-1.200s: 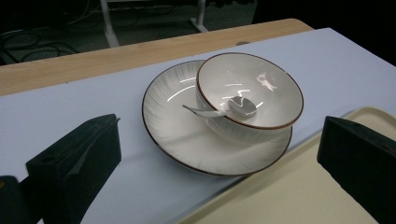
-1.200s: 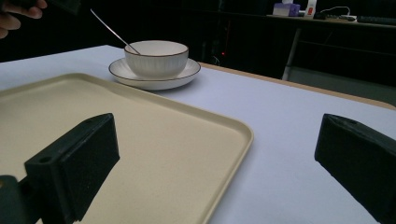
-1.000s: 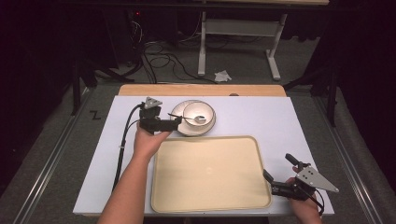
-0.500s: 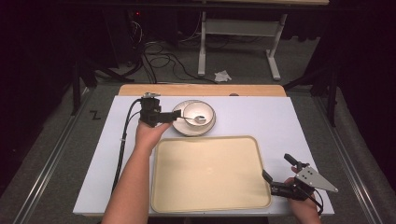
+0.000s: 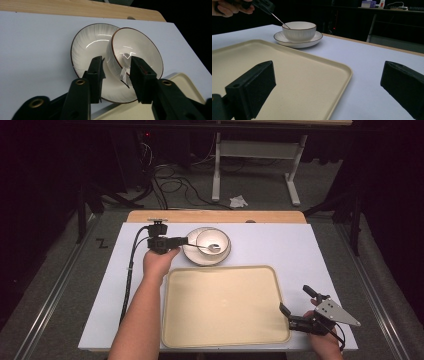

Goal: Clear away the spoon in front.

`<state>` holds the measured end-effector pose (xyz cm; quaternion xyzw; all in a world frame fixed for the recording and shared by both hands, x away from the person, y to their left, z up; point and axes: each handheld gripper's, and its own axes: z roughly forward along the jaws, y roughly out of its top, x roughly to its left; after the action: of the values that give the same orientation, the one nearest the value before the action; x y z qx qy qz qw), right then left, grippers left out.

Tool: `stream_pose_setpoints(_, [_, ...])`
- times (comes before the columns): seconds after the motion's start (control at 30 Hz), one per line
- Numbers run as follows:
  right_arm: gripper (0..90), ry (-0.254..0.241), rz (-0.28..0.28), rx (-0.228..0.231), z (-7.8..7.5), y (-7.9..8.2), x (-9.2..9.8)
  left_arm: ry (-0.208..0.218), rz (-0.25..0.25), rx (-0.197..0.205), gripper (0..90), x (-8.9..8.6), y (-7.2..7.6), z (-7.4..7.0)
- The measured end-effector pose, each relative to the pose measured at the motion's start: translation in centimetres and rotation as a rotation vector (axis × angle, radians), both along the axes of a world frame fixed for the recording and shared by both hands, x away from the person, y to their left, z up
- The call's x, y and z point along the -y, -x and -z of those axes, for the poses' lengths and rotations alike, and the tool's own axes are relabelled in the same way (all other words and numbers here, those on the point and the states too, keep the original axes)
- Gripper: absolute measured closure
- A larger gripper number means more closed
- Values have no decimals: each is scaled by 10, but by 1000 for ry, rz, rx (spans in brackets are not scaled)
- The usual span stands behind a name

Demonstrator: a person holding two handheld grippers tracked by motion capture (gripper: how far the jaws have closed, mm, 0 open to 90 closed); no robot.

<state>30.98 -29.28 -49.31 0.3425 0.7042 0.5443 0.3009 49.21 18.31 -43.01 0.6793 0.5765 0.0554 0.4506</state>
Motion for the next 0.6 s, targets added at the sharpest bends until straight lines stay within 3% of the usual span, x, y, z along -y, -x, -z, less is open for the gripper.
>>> stream_pose_setpoints(0.2, [4, 4, -1, 1, 0, 0, 0, -13, 20, 6, 715, 6, 6, -4])
stream_pose_setpoints(0.4, [4, 7, -7, 4, -1, 0, -1, -61, 12, 1, 864, 12, 9, -5])
stream_pose_setpoints(0.5, [4, 2, -4, 5, -1, 1, -2, -63, 10, 25, 892, 14, 11, -7])
stream_pose_setpoints(0.6, [4, 0, -2, 2, -1, 1, -1, -98, 21, 67, 895, 17, 16, -9])
